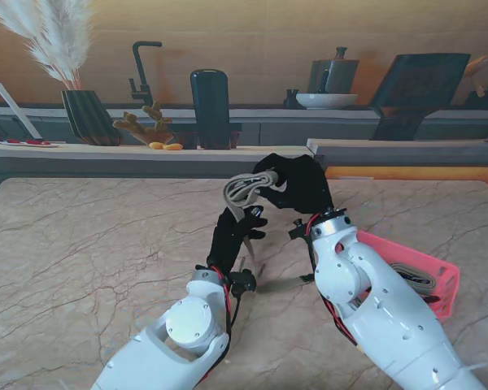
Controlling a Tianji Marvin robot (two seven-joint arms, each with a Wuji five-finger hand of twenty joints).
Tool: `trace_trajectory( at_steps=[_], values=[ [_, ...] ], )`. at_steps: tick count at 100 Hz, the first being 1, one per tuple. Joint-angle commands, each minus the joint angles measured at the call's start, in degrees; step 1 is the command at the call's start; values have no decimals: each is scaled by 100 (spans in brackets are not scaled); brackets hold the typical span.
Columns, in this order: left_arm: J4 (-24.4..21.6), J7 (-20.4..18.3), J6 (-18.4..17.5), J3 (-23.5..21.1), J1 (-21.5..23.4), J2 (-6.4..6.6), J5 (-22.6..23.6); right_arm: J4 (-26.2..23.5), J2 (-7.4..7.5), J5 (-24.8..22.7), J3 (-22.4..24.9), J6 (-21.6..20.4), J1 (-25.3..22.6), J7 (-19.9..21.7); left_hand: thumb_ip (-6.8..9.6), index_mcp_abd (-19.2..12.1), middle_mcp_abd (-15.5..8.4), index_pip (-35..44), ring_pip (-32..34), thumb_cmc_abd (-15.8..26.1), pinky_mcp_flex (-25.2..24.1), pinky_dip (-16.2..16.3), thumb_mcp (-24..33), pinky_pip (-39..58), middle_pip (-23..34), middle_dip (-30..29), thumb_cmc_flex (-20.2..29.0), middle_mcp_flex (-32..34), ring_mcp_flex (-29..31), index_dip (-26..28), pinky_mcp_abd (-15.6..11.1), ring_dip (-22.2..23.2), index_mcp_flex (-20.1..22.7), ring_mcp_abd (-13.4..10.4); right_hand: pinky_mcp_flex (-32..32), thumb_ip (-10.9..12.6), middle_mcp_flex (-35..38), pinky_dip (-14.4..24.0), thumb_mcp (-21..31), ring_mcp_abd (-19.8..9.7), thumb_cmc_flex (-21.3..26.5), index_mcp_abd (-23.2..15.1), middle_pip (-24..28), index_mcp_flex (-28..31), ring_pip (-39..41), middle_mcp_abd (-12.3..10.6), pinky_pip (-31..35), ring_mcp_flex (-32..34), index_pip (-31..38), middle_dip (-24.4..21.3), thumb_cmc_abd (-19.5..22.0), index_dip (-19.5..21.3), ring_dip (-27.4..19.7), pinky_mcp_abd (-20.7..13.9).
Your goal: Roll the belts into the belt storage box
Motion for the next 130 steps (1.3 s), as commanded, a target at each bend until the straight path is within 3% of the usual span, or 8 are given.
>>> trace_trajectory(
  at_steps=[1,26,54,78,92,107,120,130],
  values=[
    [-48,-18,-124,19,25,-96,7,93,-78,-17,-125,-36,-58,-17,-236,-529,-178,-167,-74,-472,-9,-123,411,-172,-101,-151,-551,-236,-162,-90,-378,-173,-85,-274,-123,426,58,-91,437,-41,422,-270,178,625,111,175,161,-27,1236,-83,490,265,67,144],
    [-77,339,-381,-15,57,-162,228,342,-124,50,-393,-87,-54,-119,-397,-492,-190,-298,-197,-817,-105,-292,852,-565,-162,-213,-1210,-790,-560,-218,-634,-368,-715,-402,-152,427,52,-134,447,-34,421,-249,218,618,137,189,186,-38,1241,-110,481,249,47,180],
    [-74,547,-434,-59,21,-197,413,683,-211,335,-777,-128,72,-43,-388,-917,-202,-1692,-169,-760,-266,-342,875,-836,-122,-218,-1126,-1109,-848,-914,-738,-539,-673,-439,-199,430,51,-176,449,-22,412,-208,233,620,153,199,194,-54,1238,-149,478,219,24,228],
    [-101,589,-349,-82,23,-196,450,845,-247,552,-1022,-234,138,152,-151,-1128,-226,-2101,-5,-756,-22,-290,881,-700,66,-126,-94,-881,-567,-688,-792,-510,-689,-470,-319,402,-117,-237,248,18,354,-47,204,434,30,275,159,-290,1134,-174,628,173,-56,279],
    [-172,577,-256,-130,57,-171,434,827,-166,466,-1079,-284,130,402,-53,-1108,-267,-2002,251,-716,541,-280,1008,-422,359,39,657,-495,19,-471,-874,-397,-655,-532,-446,372,-739,-286,122,53,-119,291,32,-86,-285,340,37,-691,745,-89,152,266,-186,295],
    [-224,556,-188,-171,91,-153,363,744,-53,250,-1053,-410,89,617,-25,-1029,-272,-1860,348,-859,846,-400,1095,-425,483,114,879,-323,297,-460,-905,-330,-617,-509,-603,848,-1422,-157,242,73,-835,763,-227,-196,-561,386,-212,-1078,-804,-5,171,1441,-222,265],
    [-242,391,-28,-198,99,-97,339,567,50,63,-957,-529,4,811,10,-943,-226,-1803,459,-928,1105,-452,1254,-366,528,143,1164,-280,496,-508,-958,-256,-620,-491,-758,910,-1941,-138,83,86,-887,860,-412,-746,-720,506,-362,-1361,-1261,2,264,1554,-255,236],
    [-220,195,96,-221,88,-53,234,380,125,-149,-847,-576,-98,887,144,-846,-196,-1443,471,-309,1209,-715,888,-387,593,190,1797,-160,580,-582,-911,-151,-628,-443,-774,991,-2070,-68,28,159,-908,954,-359,-930,-698,624,-452,-1423,-1462,121,692,1626,-202,251]
  ],
)
